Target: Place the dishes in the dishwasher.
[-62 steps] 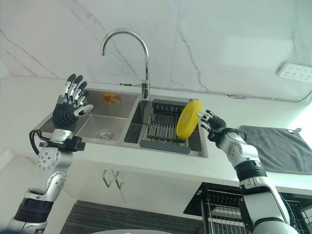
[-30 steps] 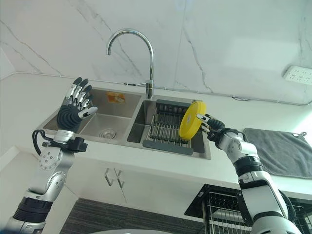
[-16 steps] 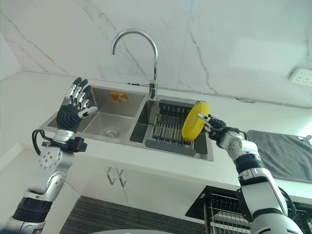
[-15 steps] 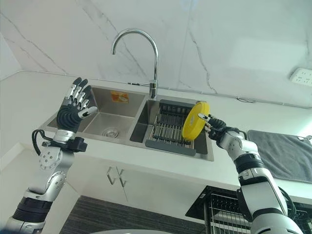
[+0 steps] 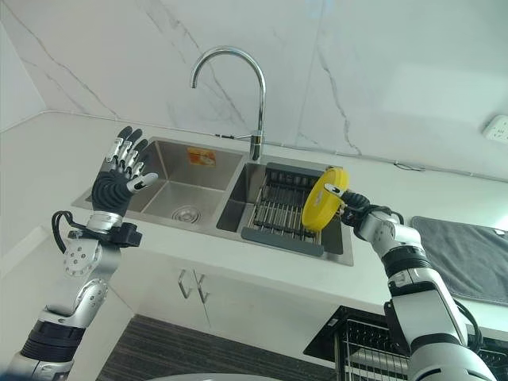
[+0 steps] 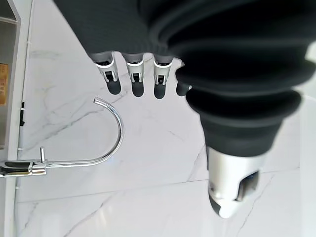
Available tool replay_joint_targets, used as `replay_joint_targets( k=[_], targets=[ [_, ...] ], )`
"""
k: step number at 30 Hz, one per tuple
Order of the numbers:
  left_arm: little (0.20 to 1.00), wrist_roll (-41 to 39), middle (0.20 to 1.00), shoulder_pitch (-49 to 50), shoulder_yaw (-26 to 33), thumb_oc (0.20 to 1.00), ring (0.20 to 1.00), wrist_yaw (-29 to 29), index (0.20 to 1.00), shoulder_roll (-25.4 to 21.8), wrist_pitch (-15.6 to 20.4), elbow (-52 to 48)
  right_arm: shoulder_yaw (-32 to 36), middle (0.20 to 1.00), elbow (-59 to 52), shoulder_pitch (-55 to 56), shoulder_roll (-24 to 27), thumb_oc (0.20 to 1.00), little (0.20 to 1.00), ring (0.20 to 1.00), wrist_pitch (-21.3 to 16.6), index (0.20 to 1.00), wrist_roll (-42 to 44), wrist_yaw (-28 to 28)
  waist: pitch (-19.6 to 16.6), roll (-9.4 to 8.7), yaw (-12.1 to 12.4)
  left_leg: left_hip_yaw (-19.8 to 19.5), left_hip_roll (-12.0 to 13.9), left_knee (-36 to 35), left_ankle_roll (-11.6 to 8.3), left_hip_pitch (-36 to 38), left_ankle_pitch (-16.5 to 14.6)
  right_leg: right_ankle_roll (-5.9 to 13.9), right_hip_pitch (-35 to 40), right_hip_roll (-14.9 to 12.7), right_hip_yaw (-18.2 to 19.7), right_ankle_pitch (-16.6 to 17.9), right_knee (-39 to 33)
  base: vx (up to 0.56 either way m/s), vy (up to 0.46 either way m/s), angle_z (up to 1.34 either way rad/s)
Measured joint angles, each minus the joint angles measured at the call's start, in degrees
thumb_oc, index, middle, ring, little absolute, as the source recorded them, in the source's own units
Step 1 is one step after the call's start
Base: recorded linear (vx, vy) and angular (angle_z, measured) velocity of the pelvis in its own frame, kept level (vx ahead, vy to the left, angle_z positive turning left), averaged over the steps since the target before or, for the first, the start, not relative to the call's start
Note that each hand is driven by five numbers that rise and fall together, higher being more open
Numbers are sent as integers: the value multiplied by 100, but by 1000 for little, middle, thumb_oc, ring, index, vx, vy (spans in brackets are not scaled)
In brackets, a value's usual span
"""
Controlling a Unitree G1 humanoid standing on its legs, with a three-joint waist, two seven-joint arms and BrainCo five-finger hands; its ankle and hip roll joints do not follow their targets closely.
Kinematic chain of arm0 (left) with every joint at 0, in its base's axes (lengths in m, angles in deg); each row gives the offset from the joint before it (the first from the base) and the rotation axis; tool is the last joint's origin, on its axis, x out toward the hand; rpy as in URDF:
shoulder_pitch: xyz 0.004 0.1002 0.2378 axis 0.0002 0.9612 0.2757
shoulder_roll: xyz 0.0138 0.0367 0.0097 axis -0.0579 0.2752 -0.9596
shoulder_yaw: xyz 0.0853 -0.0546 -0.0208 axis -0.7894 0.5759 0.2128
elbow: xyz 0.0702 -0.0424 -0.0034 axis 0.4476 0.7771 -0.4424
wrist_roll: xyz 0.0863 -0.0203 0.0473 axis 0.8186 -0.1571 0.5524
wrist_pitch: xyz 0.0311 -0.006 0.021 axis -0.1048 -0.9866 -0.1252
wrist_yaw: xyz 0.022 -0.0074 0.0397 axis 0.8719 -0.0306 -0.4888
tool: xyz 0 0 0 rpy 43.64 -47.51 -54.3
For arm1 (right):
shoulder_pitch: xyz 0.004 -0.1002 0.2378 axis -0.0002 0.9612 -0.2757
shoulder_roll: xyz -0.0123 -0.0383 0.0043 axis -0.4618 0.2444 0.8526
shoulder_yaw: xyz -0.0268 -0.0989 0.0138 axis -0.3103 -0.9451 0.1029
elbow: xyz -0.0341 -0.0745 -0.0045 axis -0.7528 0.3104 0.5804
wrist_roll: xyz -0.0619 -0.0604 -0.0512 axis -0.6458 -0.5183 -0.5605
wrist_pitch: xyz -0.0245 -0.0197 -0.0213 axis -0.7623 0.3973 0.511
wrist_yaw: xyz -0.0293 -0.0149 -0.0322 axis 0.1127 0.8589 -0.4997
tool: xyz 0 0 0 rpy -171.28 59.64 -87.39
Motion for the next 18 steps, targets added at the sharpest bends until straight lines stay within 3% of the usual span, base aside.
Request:
replay_joint_targets(
  k=[18],
  targets=[
    [1000, -95, 1000, -3, -198, 1000, 1000, -56, 1000, -28, -87, 2, -2, 1000, 359, -225, 86, 1000, 1000, 1000, 134, 1000, -64, 117, 27, 11, 43, -14, -3, 1, -1, 2, 0, -2, 13, 0, -14, -7, 0, 0, 0, 0]
  ],
)
